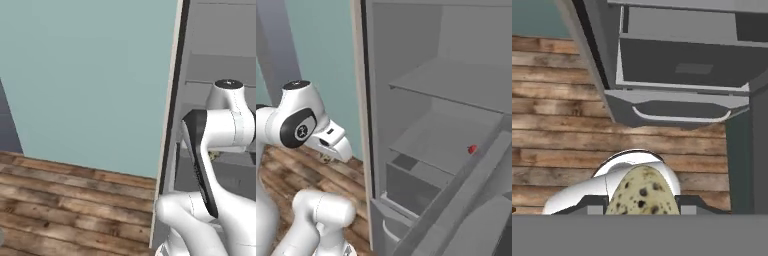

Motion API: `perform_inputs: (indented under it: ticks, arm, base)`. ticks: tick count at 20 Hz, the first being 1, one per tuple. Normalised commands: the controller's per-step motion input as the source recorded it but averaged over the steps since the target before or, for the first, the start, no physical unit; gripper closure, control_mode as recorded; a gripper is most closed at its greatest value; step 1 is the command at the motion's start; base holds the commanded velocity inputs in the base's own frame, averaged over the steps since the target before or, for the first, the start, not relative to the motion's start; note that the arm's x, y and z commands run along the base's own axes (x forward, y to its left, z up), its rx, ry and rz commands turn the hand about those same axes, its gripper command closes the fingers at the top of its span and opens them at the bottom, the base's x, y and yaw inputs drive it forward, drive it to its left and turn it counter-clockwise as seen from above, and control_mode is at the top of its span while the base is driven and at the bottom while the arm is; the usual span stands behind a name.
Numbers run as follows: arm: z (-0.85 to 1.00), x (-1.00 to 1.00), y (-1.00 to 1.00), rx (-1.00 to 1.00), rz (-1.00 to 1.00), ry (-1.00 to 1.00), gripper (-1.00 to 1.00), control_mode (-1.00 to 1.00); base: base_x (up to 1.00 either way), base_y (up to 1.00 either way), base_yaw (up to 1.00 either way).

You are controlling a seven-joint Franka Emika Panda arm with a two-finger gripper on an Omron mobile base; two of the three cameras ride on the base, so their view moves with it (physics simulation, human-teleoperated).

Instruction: Pick the egg and butter from the fridge and place them by the bowl for mixing.

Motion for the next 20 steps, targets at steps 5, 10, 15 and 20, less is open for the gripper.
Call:
perform_inputs:
  ticks: [5,10,15,20]
  arm:
    - [0.0,0.0,0.0,0.0,0.0,0.0,1.0,1.0]
    - [0.0,0.0,0.0,0.0,0.0,0.0,1.0,1.0]
    - [0.0,0.0,0.0,0.0,0.0,0.0,1.0,1.0]
    - [0.0,0.0,0.0,0.0,0.0,0.0,1.0,1.0]
  base:
    - [-0.09,0.28,0.89]
    - [0.33,0.3,0.49]
    - [0.46,0.57,0.17]
    - [0.68,0.57,0.03]
